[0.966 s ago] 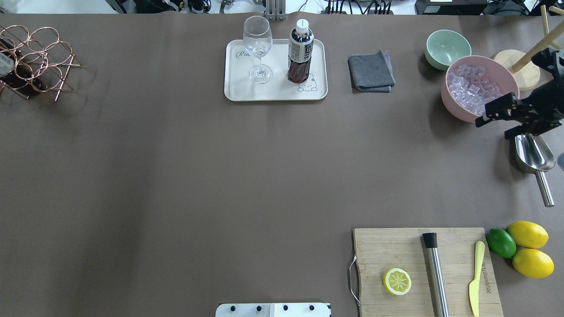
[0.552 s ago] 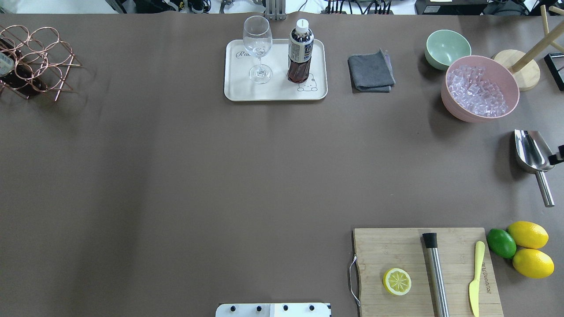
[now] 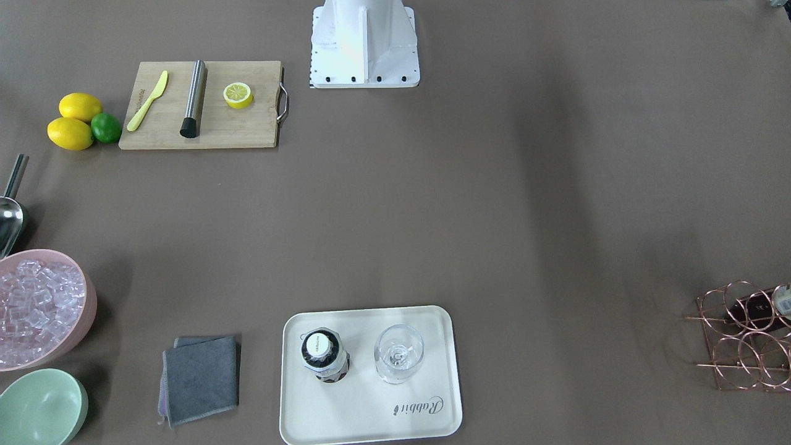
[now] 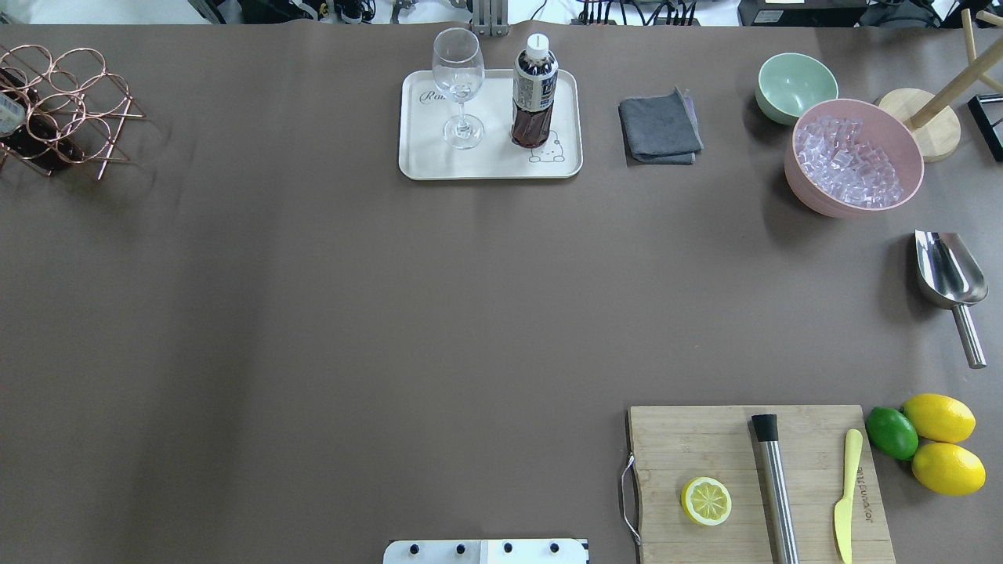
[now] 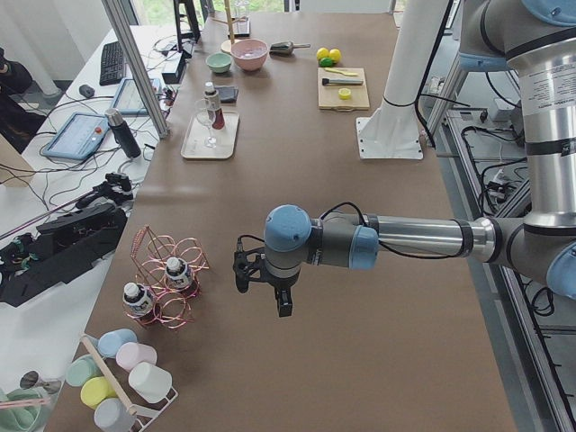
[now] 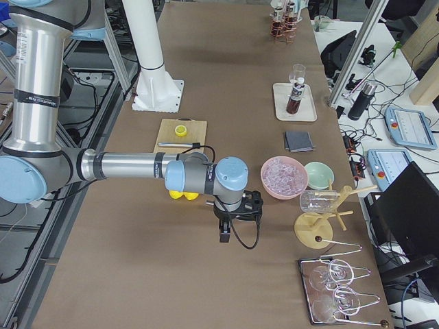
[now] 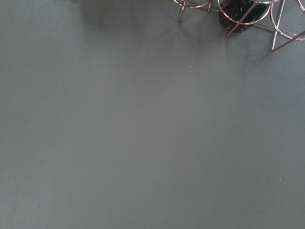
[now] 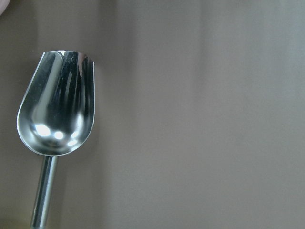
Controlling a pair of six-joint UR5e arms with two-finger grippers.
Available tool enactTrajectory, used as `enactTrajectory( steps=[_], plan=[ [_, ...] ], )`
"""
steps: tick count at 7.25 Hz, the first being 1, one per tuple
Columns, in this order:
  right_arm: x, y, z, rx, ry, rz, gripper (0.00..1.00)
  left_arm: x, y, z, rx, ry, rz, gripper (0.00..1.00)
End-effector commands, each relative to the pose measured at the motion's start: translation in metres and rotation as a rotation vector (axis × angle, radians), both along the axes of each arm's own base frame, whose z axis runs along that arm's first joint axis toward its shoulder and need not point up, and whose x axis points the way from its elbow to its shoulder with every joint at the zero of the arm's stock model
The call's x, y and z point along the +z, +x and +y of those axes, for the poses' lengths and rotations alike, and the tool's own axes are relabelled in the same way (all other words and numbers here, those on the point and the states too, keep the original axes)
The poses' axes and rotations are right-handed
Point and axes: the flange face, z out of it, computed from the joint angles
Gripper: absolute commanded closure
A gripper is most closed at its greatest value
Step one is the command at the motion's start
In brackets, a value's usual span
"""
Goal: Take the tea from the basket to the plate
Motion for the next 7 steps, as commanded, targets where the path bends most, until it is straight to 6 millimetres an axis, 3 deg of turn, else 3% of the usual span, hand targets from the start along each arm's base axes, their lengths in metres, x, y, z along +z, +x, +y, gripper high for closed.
enactTrajectory(
  steps=[1, 2, 7],
  plan=[
    [-0.009, 0.013, -0.014, -0.015, -0.045, 0.028, 0.0, 0.001, 0.002, 0.0, 0.006, -0.002, 0.0, 0.02],
    [-0.004, 0.012, -0.01, -0.016, -0.055, 0.028, 0.0, 0.009, 0.003, -0.003, 0.01, -0.013, -0.001, 0.02],
    [-0.001, 0.011, -0.011, 0.012, -0.079, 0.027, 0.0, 0.006, 0.003, -0.019, 0.01, -0.004, 0.002, 0.02]
  ],
)
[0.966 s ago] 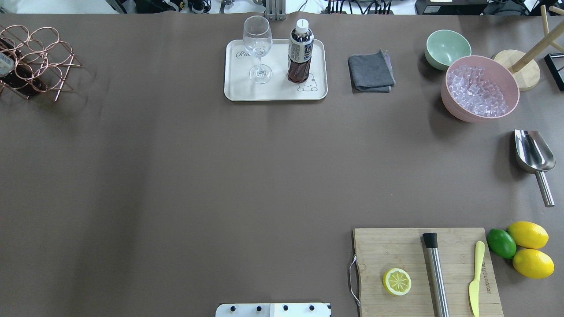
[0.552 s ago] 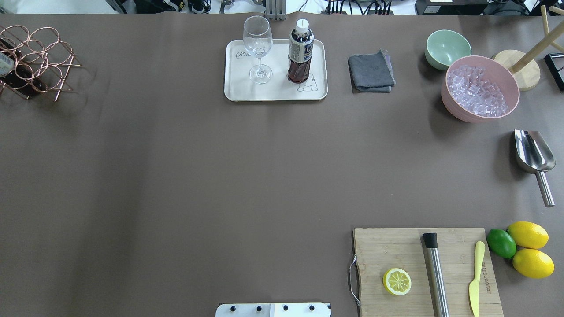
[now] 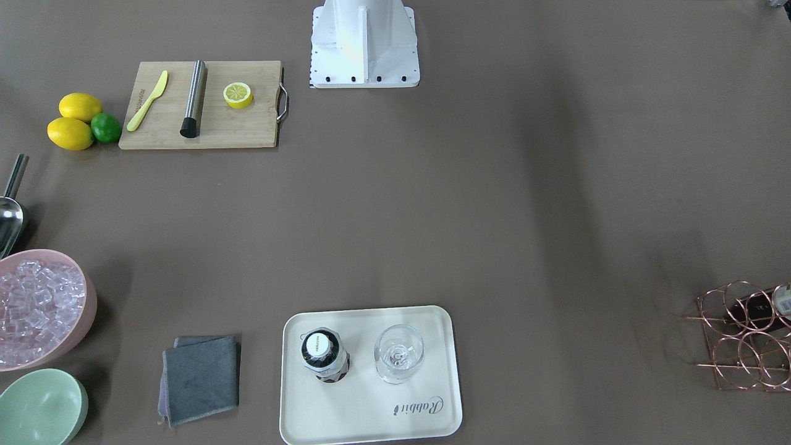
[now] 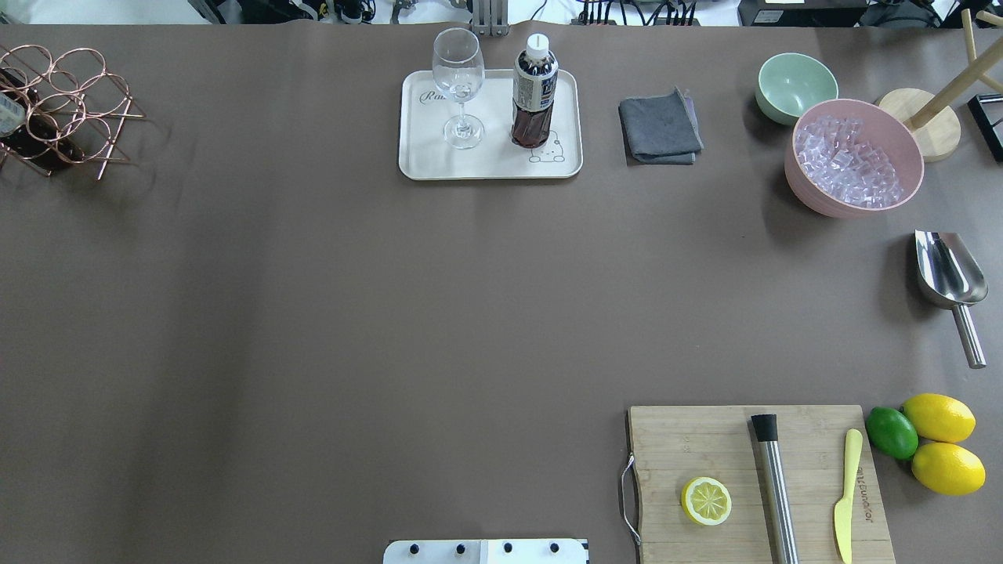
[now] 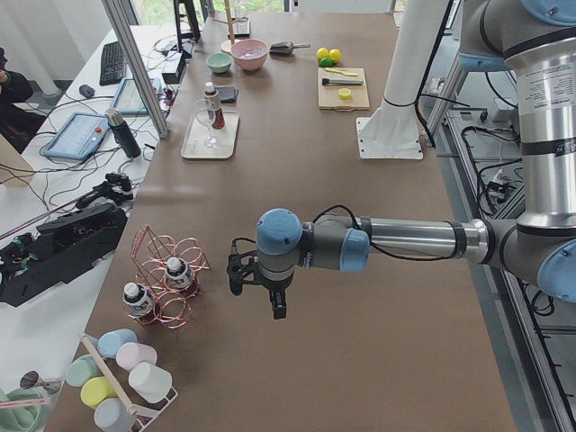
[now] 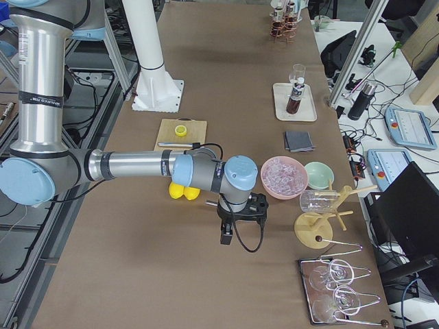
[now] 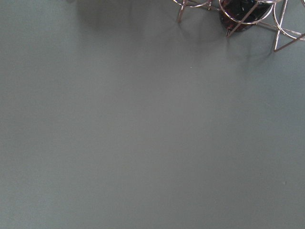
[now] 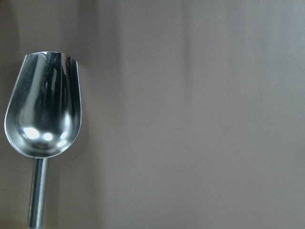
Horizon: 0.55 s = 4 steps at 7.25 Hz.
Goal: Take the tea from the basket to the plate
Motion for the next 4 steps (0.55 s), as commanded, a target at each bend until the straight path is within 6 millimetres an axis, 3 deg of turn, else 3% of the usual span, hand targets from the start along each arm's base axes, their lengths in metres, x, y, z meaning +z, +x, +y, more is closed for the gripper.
enactTrajectory(
  steps=[1, 4],
  plan=[
    [-0.0119, 0.0008, -0.0046, 0.004, 0.023, 0.001, 0.0, 0.0018, 0.0066, -0.0122, 0.014, -0.003, 0.0, 0.02],
    [-0.0053, 0.0004, 0.0007, 0.001, 0.011, -0.002, 0.0, -0.0037, 0.0065, -0.016, 0.012, 0.007, -0.001, 0.02]
  ],
)
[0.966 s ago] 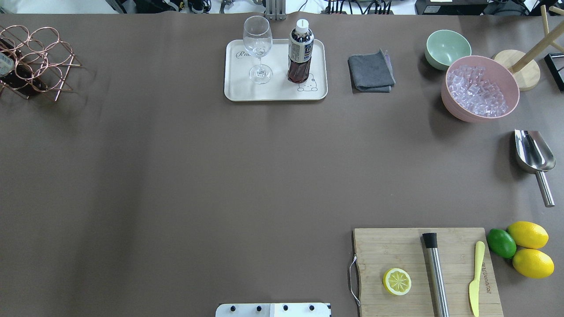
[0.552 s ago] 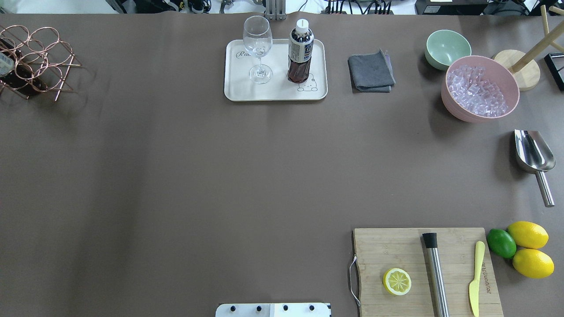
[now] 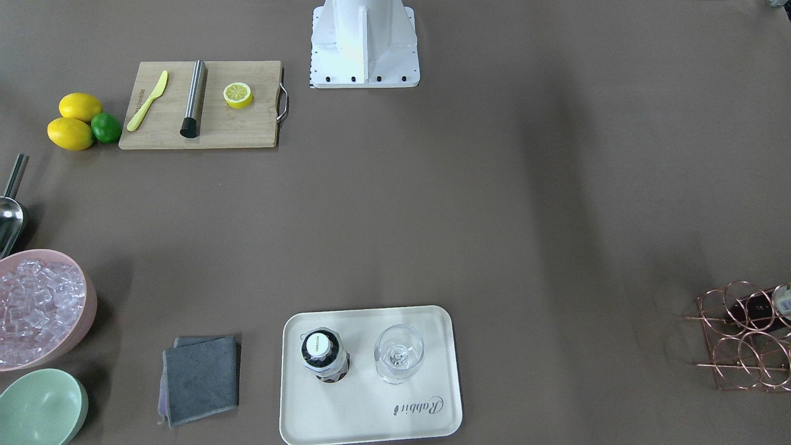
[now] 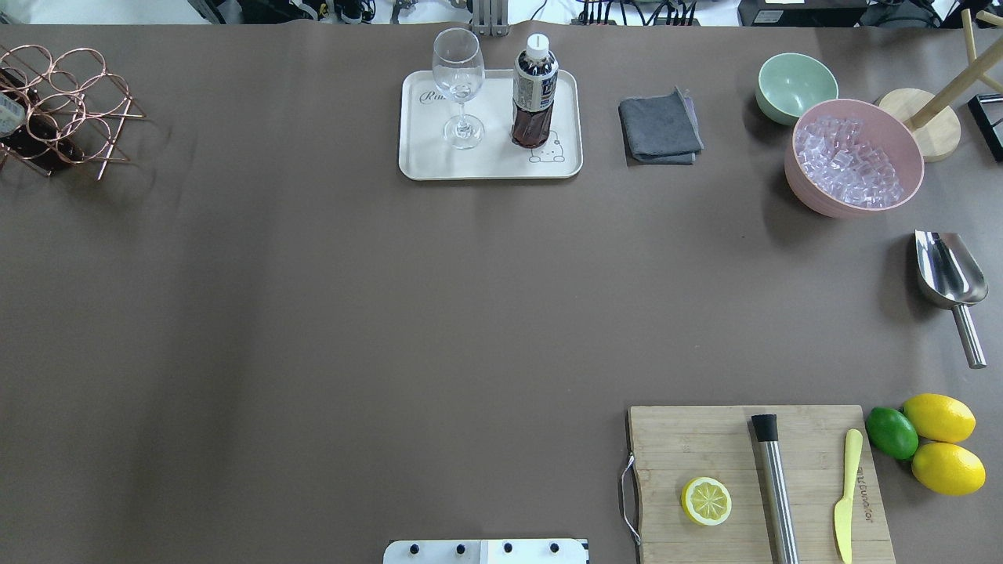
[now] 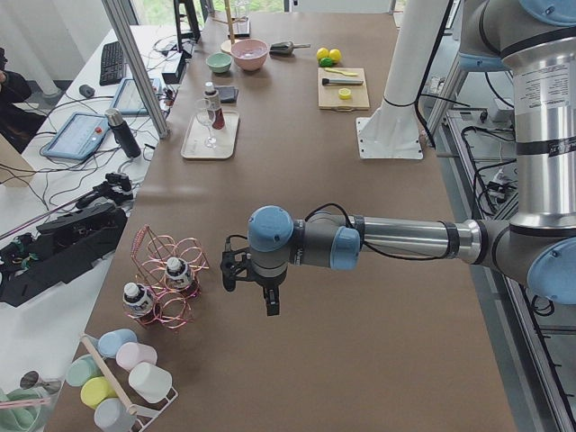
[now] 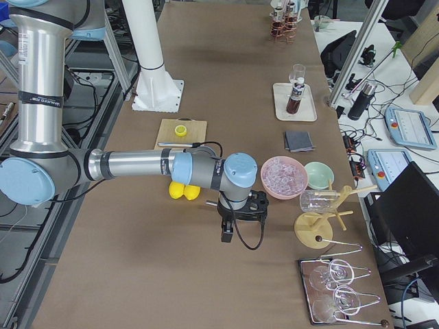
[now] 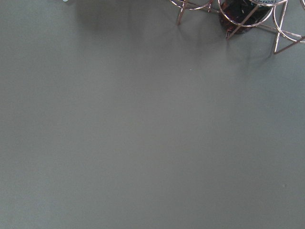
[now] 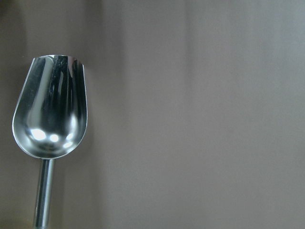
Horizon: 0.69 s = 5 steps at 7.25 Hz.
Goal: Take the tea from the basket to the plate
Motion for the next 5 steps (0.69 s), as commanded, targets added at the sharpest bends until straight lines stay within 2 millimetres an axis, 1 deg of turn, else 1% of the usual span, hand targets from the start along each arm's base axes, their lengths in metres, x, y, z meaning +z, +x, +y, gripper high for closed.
enactTrajectory(
  steps=[1, 3, 5],
  plan=[
    [-0.0007, 0.0004, 0.0007, -0.003, 0.005, 0.004, 0.0, -0.0021, -0.0035, 0.004, -0.009, 0.002, -0.001, 0.02],
    [-0.0015, 0.001, 0.0007, 0.001, 0.004, 0.004, 0.0, -0.0027, -0.0032, 0.0054, -0.012, -0.001, 0.004, 0.02],
    [-0.0015, 0.001, 0.0007, -0.001, 0.006, 0.004, 0.0, -0.0095, -0.0062, 0.0105, -0.019, 0.002, 0.007, 0.02]
  ],
)
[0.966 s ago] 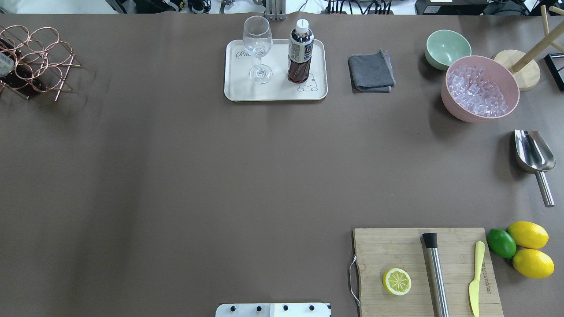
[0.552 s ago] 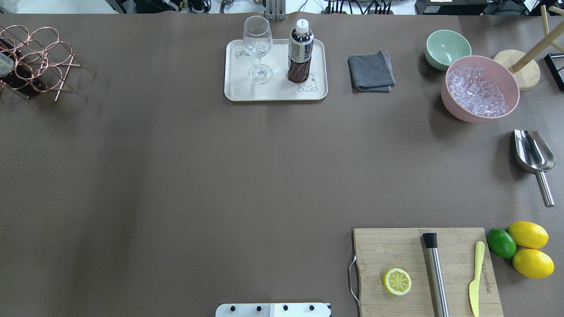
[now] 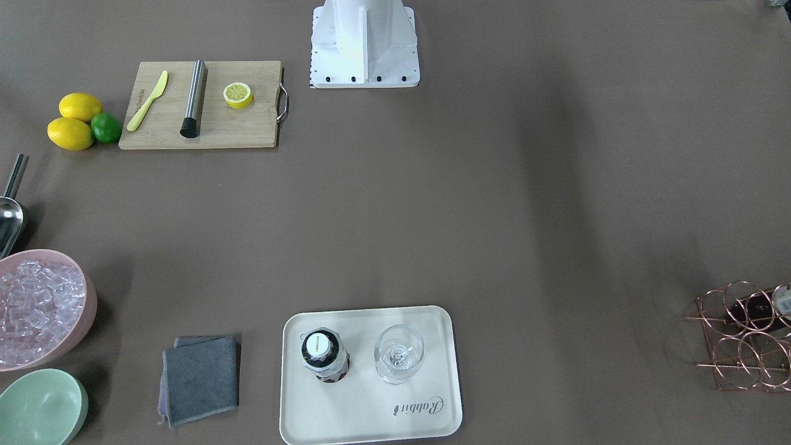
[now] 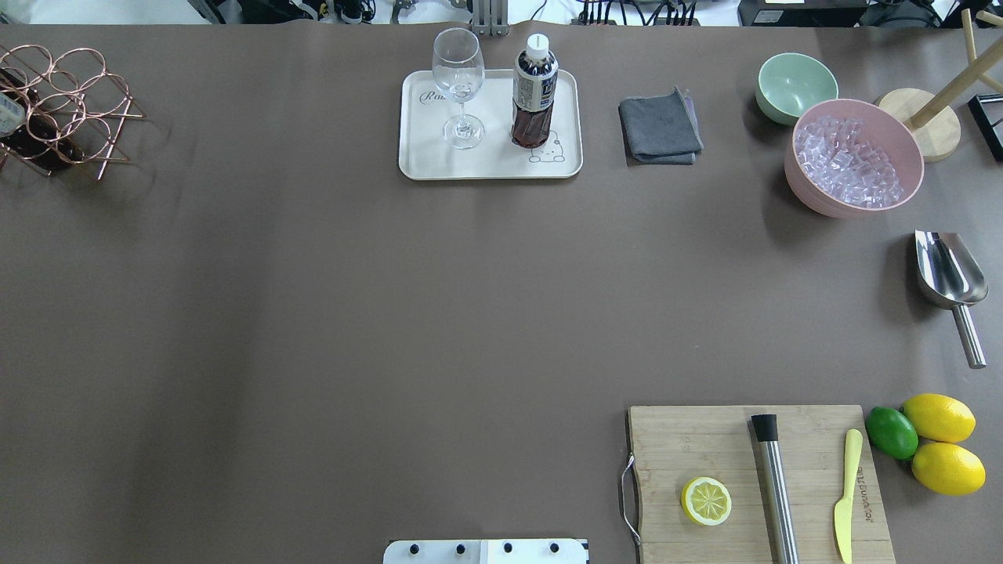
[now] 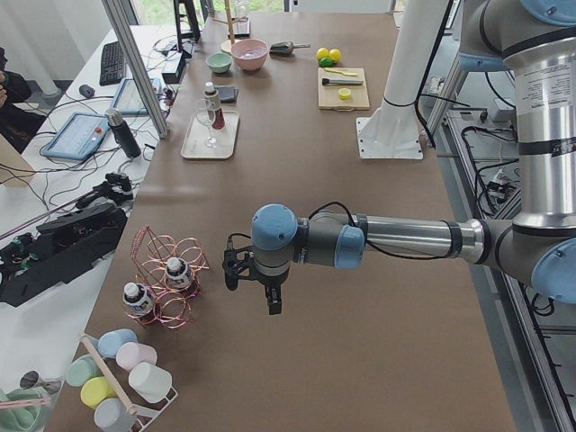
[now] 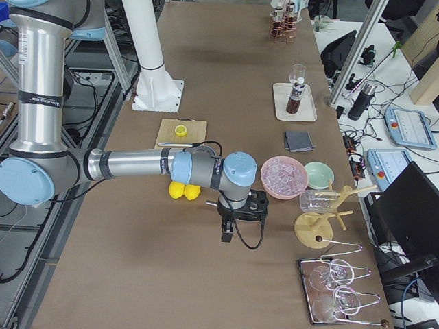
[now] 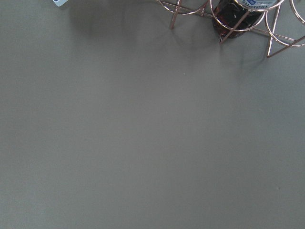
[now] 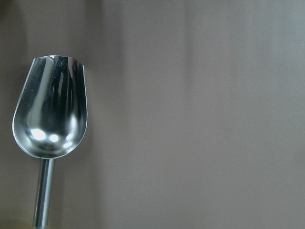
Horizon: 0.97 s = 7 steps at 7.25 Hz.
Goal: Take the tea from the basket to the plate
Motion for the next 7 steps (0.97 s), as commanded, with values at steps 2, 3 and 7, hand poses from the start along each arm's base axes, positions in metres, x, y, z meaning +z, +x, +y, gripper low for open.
enactTrajectory(
  steps=[2, 3, 7],
  plan=[
    [0.002, 0.0, 0.001, -0.001, -0.004, 0.001, 0.0, -0.003, -0.002, 0.005, -0.005, -0.015, 0.0, 0.02],
    [0.003, 0.0, 0.001, -0.002, -0.005, 0.003, 0.0, -0.003, -0.002, 0.004, -0.005, -0.015, 0.0, 0.02],
    [0.005, 0.002, 0.003, -0.004, -0.007, 0.024, 0.0, -0.011, -0.003, 0.006, -0.007, -0.025, 0.002, 0.02]
  ],
)
